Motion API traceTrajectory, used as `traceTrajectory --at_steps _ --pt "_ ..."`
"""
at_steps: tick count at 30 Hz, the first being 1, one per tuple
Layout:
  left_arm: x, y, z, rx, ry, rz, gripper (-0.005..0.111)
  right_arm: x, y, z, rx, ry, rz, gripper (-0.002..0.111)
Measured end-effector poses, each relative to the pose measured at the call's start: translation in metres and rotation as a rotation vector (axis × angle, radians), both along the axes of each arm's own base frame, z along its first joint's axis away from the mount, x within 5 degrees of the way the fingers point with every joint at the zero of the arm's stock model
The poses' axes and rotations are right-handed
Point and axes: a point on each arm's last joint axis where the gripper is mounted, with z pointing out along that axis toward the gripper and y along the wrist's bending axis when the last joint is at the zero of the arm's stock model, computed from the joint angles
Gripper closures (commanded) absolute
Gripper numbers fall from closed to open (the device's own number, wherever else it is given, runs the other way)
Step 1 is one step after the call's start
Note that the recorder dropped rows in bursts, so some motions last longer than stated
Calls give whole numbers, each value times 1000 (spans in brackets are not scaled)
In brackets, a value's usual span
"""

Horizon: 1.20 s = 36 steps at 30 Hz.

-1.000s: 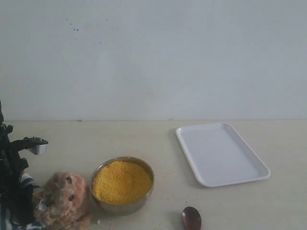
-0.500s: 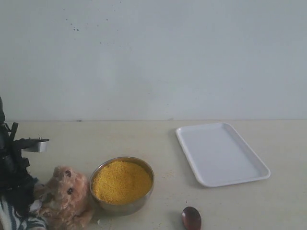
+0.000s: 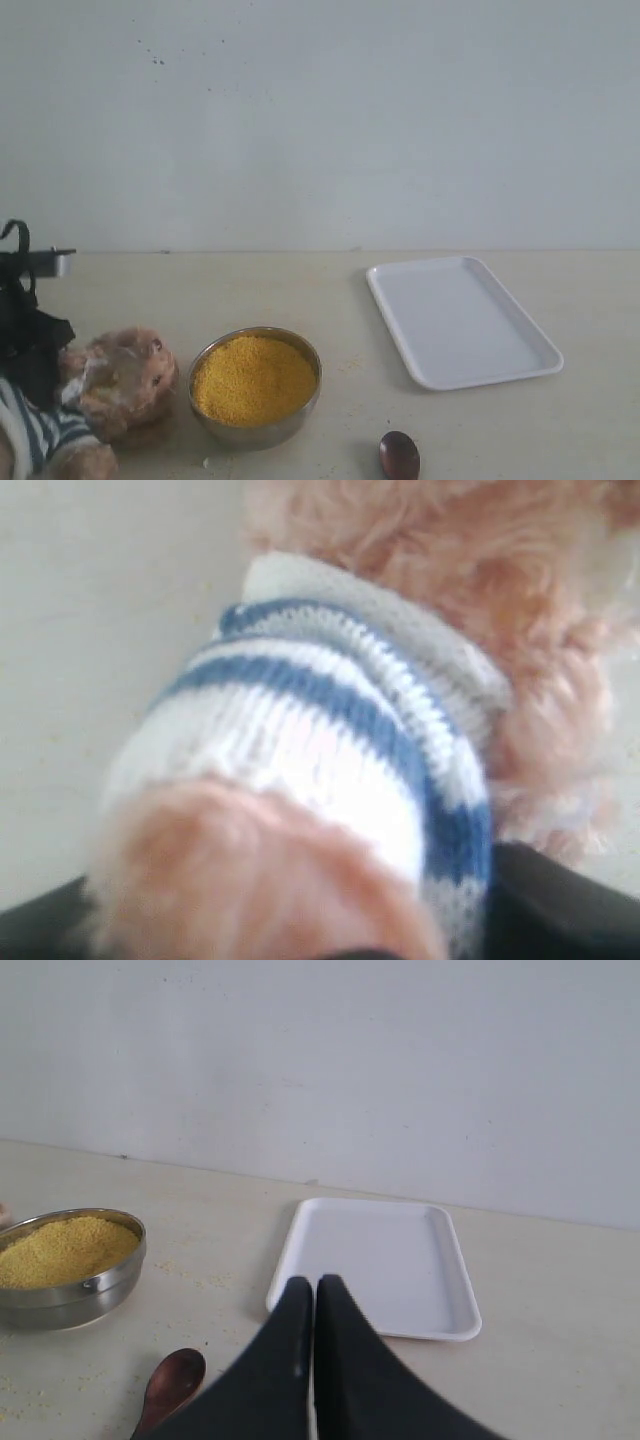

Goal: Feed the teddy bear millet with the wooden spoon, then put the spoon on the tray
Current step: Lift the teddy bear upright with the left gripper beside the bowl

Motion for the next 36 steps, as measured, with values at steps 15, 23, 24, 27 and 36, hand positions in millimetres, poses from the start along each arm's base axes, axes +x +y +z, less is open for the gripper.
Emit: traceTrajectory --at_steps 15,23,24,27,36 --pt "-76 -29 83 -331 -211 291 103 0 0 0 0 0 0 108" --pt "-111 -27 39 -464 -295 553 103 0 0 0 0 0 0 108" --pt "-114 -24 37 -476 -323 595 103 0 0 0 0 0 0 108" --pt "-126 -12 24 -547 -369 723 103 0 0 0 0 0 0 108" --pt "-142 17 -3 -807 -356 900 103 0 0 0 1 -2 0 108"
